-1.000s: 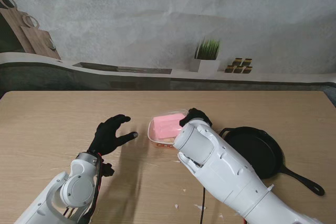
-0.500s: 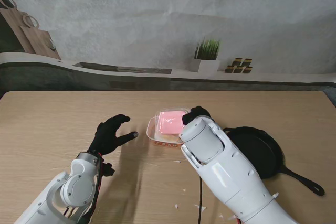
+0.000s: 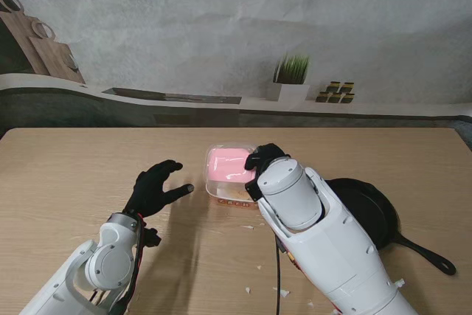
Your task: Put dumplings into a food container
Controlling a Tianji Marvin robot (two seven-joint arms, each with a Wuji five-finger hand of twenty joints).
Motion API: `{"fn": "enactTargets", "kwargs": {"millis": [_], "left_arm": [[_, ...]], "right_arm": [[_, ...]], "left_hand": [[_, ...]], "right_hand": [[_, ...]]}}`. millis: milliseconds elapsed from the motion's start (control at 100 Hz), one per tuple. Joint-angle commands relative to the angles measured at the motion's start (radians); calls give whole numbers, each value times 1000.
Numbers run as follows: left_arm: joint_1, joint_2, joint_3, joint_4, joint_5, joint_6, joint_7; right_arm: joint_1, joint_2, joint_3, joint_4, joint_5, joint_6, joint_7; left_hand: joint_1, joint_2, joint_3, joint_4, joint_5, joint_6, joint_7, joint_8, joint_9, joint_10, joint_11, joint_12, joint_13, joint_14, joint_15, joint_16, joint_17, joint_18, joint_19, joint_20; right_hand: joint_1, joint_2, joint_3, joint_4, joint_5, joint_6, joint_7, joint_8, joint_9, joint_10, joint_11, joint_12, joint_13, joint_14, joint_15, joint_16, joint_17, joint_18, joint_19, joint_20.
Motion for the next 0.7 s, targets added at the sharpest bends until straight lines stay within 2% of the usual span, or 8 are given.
{"fn": "enactTargets", "kwargs": {"millis": [0, 260, 400, 500, 640, 690], "left_arm": [[3, -4, -1, -4, -2, 1, -12], [4, -4, -5, -3, -1, -3, -9], [4, -4, -5, -3, -1, -2, -11], [4, -3, -6, -3, -1, -1, -11], [4, -3, -6, -4, -1, 0, -12], [4, -3, -5, -4, -1, 0, -12]], "right_arm": [[-12, -19, -3, -7, 10, 19, 19], [-6, -57, -2, 58, 42, 48, -24], [10, -63, -8, 104, 28, 52, -29], [20, -62, -11, 123, 17, 59, -22], [34, -45, -31, 139, -41, 74, 12], [35, -48, -28, 147, -79, 81, 28]], "left_hand": [[16, 4, 7, 38, 13, 8, -14, -12, -22, 15, 10, -3, -28, -14, -15, 5, -11, -32, -25, -15], [16, 2, 8, 38, 14, 10, -17, -14, -23, 16, 10, -3, -28, -14, -15, 5, -11, -32, -24, -15], [15, 2, 9, 38, 14, 14, -18, -15, -22, 17, 11, -3, -28, -13, -15, 5, -11, -32, -24, -15], [16, 1, 10, 38, 14, 12, -20, -16, -23, 18, 11, -3, -28, -13, -15, 5, -11, -31, -25, -15], [16, 1, 10, 38, 15, 12, -21, -17, -23, 18, 11, -3, -27, -13, -15, 5, -11, -31, -24, -15], [16, 1, 11, 38, 15, 13, -21, -17, -22, 17, 11, -3, -27, -13, -15, 5, -11, -31, -24, -15]], "right_hand": [[73, 3, 90, -9, 34, -22, 28, 34, 42, 18, 60, 21, 72, 103, 101, -5, 7, -47, 31, -37], [76, 20, 71, -8, 13, 9, 27, 38, 29, 27, 60, 24, 63, 101, 103, -8, 8, -50, 32, -43], [75, 32, 55, -4, -5, 24, 33, 32, 19, 25, 66, 17, 54, 94, 102, -9, 3, -54, 31, -45], [76, 66, 2, 5, -44, 44, 41, 12, -11, 22, 83, 6, 23, 95, 103, -2, -24, -67, 19, -45], [54, 76, -30, 10, -106, 48, 49, -34, -66, 2, 102, -13, -32, 90, 91, 15, -71, -85, -6, -36], [35, 72, -38, 9, -131, 54, 47, -48, -91, 1, 104, -18, -64, 92, 84, 23, -97, -86, -18, -31]]}}
